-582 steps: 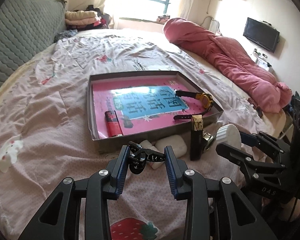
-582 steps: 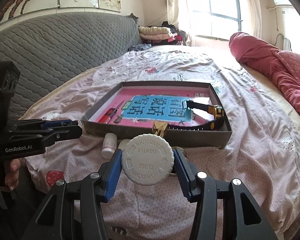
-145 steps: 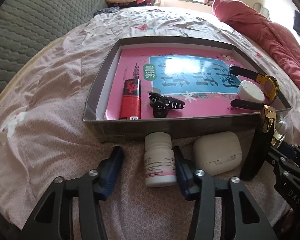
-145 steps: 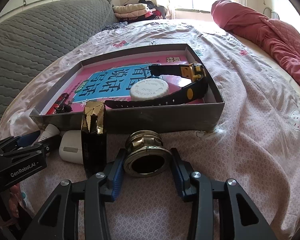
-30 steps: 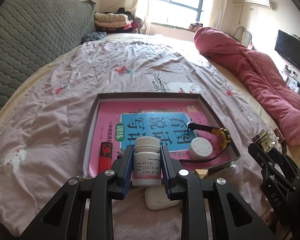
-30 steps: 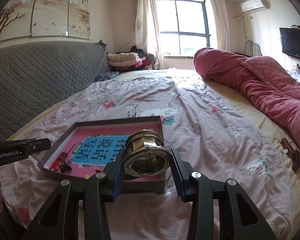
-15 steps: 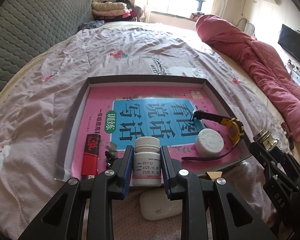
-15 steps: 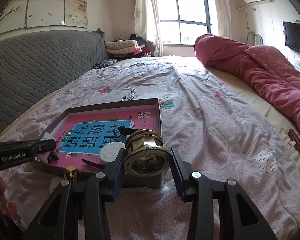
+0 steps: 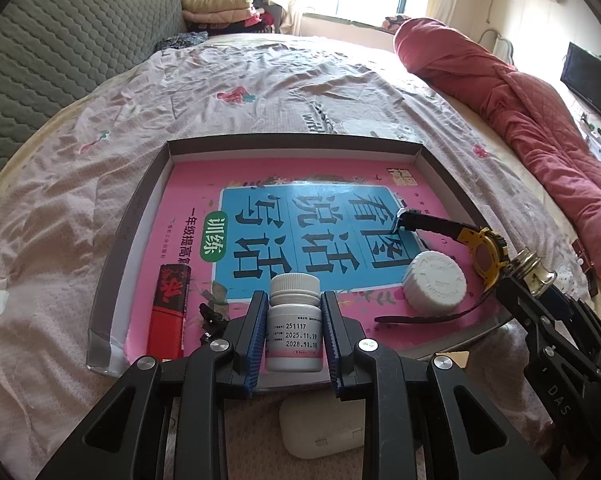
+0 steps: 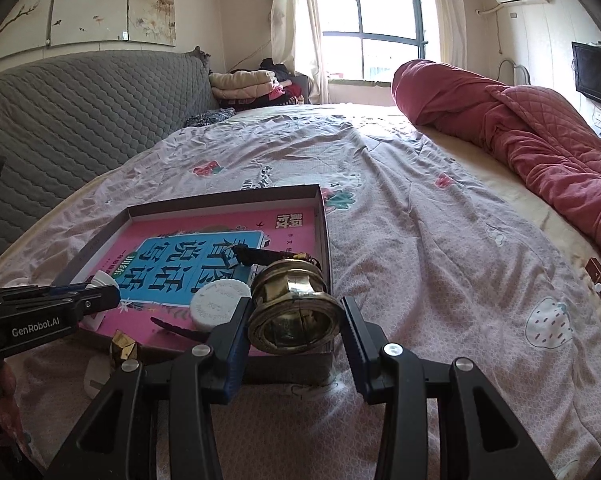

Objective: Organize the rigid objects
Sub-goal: 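Carry the pill bottle with the left gripper while the right carries the ring over the box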

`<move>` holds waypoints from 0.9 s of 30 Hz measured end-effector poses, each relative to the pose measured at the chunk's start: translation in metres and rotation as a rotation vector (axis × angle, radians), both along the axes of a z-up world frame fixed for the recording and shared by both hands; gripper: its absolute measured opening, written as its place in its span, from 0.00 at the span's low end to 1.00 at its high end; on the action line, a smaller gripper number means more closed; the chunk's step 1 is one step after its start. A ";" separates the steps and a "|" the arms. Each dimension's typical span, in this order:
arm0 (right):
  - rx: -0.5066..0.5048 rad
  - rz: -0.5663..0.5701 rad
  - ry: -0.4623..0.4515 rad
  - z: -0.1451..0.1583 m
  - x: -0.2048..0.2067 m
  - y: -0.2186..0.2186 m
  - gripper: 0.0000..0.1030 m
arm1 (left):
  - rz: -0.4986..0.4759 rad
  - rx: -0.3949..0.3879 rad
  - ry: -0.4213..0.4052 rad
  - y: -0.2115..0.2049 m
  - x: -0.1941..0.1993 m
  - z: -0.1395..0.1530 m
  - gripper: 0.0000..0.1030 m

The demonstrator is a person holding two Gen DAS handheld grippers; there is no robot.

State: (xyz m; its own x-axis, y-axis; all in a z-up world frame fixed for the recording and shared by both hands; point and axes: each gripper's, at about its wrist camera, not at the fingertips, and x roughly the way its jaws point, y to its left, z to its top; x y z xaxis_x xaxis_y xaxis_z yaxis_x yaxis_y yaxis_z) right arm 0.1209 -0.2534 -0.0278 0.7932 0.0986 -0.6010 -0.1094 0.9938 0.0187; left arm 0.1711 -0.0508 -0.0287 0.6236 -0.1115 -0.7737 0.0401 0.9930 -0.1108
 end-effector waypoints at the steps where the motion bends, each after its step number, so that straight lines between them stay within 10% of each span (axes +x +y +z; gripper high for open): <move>1: -0.001 0.001 0.003 -0.001 0.002 0.000 0.42 | 0.000 -0.001 0.002 0.000 0.001 -0.001 0.26; 27: -0.038 0.012 0.003 -0.006 0.002 0.003 0.42 | -0.013 -0.002 0.023 -0.003 0.015 -0.018 0.26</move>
State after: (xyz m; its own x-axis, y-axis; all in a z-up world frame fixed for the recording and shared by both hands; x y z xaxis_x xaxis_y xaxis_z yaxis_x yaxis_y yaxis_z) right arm 0.1234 -0.2504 -0.0335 0.7902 0.0854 -0.6069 -0.1215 0.9924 -0.0186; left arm 0.1864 -0.0541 -0.0468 0.6040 -0.1210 -0.7878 0.0506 0.9922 -0.1136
